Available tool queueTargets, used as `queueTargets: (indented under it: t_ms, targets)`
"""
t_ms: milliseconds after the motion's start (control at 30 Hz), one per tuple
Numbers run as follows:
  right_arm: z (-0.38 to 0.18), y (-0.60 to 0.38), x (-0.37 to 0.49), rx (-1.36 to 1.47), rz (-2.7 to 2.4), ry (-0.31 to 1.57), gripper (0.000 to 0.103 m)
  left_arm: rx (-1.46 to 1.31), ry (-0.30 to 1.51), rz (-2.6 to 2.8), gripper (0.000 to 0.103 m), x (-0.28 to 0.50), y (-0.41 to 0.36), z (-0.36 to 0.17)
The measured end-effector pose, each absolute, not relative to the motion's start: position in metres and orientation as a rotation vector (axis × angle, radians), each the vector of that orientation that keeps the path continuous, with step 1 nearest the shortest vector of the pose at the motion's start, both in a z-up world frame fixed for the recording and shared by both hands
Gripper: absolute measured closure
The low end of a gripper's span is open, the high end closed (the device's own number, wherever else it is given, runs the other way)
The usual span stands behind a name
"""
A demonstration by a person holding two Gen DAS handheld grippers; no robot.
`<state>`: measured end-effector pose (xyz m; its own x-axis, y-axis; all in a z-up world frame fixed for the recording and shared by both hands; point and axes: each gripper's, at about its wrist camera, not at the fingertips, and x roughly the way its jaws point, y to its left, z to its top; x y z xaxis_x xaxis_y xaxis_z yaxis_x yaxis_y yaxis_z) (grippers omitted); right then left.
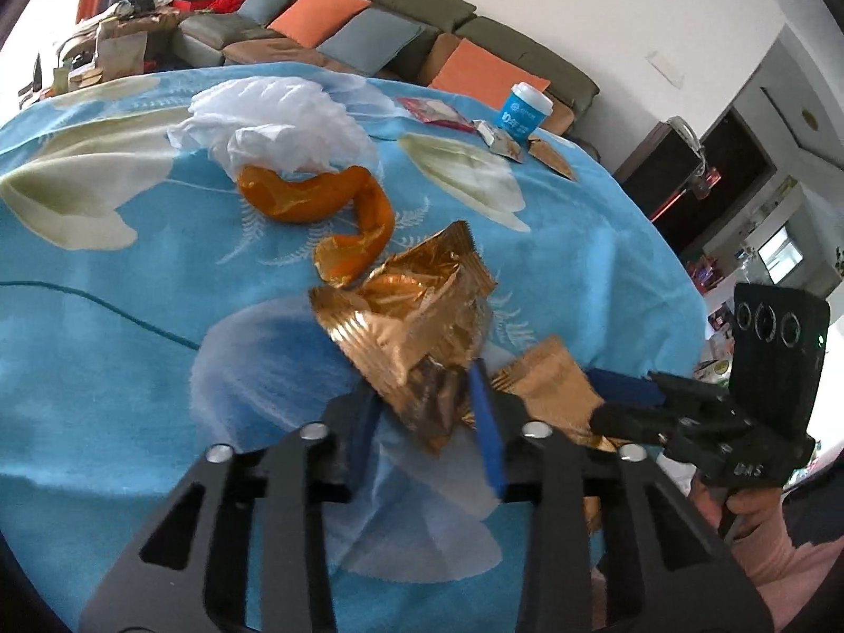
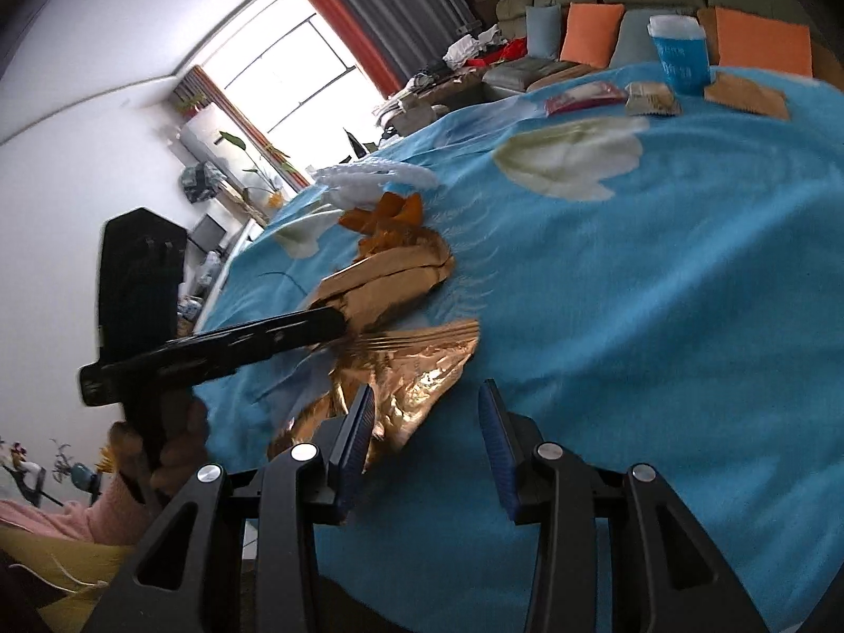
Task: Collect trash
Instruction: 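Grasp a gold foil wrapper with the left gripper while the right gripper grasps another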
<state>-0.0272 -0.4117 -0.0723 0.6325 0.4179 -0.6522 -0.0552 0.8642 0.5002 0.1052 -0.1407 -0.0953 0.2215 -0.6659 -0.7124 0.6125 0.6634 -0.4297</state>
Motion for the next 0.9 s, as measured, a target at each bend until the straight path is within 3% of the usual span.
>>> queueTargets:
  t_ms: [133, 367, 900]
  targets:
    - [-0.077, -0.412, -0.033, 0.486, 0.306, 0.854, 0.070, -0.096, 1.024, -0.887, 0.086, 0.105, -0.136, -0.097]
    - [-0.080, -0.408, -0.029, 0.549, 0.369, 0.856, 0.097, -0.125, 1.003, -0.887, 0.092, 0.100, -0.122, -0.094]
    - [-0.061, -0.383, -0.010, 0.518, 0.440, 0.804, 0.102, -0.200, 0.913, -0.815, 0.098, 0.088, -0.052, -0.079]
